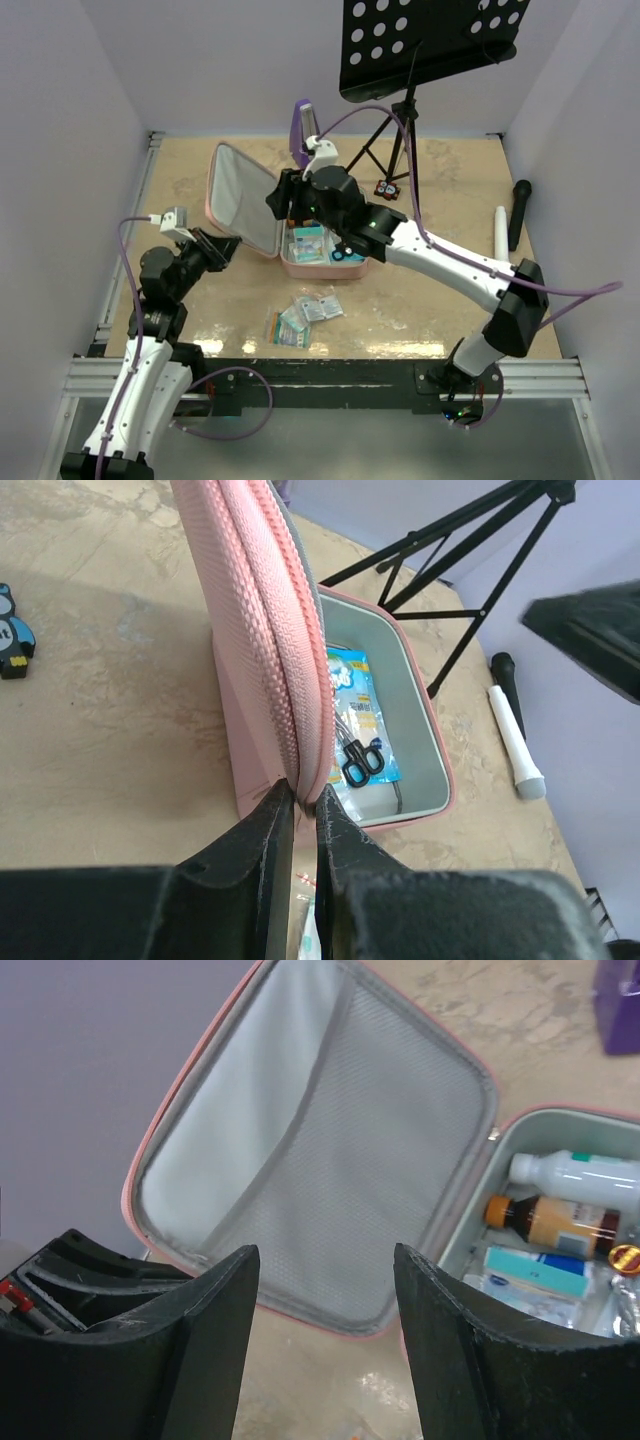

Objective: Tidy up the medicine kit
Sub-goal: Adjust the medicine box at the center of the board.

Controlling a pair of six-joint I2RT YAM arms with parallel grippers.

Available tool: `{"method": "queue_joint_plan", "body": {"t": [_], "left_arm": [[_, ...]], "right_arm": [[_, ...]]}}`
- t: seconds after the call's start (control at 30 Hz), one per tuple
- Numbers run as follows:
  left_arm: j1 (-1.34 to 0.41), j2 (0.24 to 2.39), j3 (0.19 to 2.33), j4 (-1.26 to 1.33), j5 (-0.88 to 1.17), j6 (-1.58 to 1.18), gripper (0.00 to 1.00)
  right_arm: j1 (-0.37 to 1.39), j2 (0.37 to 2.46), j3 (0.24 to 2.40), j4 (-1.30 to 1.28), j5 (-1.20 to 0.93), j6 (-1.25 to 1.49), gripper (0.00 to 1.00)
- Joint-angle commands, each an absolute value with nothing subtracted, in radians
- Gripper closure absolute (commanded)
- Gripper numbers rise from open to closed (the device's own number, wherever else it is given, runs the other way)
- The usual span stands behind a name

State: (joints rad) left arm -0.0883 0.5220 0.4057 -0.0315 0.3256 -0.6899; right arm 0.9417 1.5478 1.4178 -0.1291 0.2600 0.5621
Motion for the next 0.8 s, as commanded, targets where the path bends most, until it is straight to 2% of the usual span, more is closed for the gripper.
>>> {"method": "queue_joint_plan", "body": {"t": [0.0, 0.2, 0.57, 0.77], "left_arm": [[-0.098, 0.535, 0.486, 0.048, 0.411, -0.629, 1.00], [-0.098, 0.540, 0.500, 0.037, 0.434, -0.597, 1.00], [-0.098, 0.535, 0.505, 0.018, 0.462, -0.568, 1.00], [-0.098, 0.538, 0.512, 0.025, 0.471, -0.566, 1.00]], "right_arm": [[0.942, 1.653, 1.514, -0.097, 0.155, 0.578, 0.39], [0.942, 1.770, 1.637, -0.103, 0.112, 0.592, 0.38], [0.942, 1.850, 1.736, -0.109, 0.126, 0.630, 0.36], [0.945, 1.983, 1.913, -0.277, 0.167, 0.604, 0.37]]}}
